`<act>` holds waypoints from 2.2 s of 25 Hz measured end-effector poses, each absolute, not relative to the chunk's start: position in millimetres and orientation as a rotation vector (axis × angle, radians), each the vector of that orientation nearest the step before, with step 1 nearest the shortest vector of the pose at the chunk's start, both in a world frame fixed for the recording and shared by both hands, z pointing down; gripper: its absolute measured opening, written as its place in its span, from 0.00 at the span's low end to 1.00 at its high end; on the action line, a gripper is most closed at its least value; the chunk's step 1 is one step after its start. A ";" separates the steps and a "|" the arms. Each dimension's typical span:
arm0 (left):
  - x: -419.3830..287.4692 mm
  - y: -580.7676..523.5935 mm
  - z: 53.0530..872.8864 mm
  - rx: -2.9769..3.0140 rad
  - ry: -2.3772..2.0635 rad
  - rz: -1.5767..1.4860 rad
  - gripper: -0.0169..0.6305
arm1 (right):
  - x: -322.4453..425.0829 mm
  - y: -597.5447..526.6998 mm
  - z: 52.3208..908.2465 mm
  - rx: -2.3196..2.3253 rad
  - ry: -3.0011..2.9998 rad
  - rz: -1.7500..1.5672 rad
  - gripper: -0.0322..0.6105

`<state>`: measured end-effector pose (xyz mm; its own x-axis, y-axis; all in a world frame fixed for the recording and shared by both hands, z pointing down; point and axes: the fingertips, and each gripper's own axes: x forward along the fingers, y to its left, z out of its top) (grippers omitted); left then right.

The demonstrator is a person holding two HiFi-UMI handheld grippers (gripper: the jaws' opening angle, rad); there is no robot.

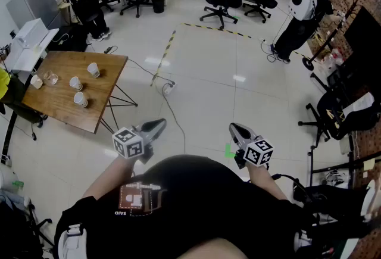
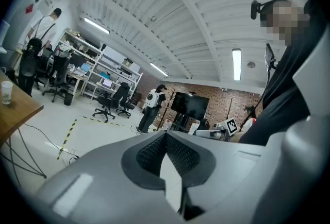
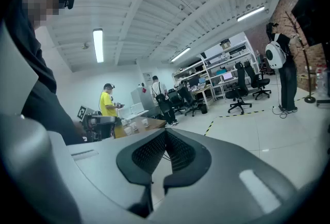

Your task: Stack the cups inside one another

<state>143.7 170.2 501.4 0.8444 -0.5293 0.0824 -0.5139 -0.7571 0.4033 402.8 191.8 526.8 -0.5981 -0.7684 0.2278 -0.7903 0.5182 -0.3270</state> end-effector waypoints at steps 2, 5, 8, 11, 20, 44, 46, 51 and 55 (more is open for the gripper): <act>160.7 170.0 498.6 2.614 -0.774 -0.051 0.03 | 419.2 192.1 525.7 1.379 -2.690 0.617 0.07; 185.1 171.5 496.2 2.618 -0.778 -0.051 0.03 | 443.3 194.5 526.3 1.372 -2.686 0.609 0.07; 207.0 173.3 497.3 2.609 -0.788 -0.055 0.03 | 463.0 197.7 528.4 1.349 -2.684 0.584 0.07; 227.8 174.8 500.1 2.603 -0.786 -0.052 0.03 | 476.4 195.0 532.1 1.320 -2.688 0.572 0.07; 223.3 145.7 519.2 2.558 -0.802 -0.044 0.03 | 461.8 152.2 545.4 1.242 -2.689 0.587 0.07; 147.1 -148.7 527.3 2.665 -0.567 0.056 0.03 | 378.8 -128.7 532.4 1.432 -2.649 0.602 0.07; 160.2 -170.8 526.2 2.667 -0.623 0.051 0.03 | 394.1 -157.5 530.1 1.371 -2.682 0.580 0.07; 192.5 -220.8 515.8 2.627 -0.825 -0.022 0.03 | 433.7 -228.4 518.8 1.170 -2.742 0.501 0.07; 209.4 -242.0 501.1 2.615 -0.926 -0.075 0.03 | 456.2 -267.6 510.3 1.076 -2.773 0.468 0.07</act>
<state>209.4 -242.0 501.1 0.7835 -0.6175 0.0699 -0.5980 -0.7186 0.3550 456.2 -267.6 510.3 -0.7371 -0.6353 0.2302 -0.6757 0.6974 -0.2389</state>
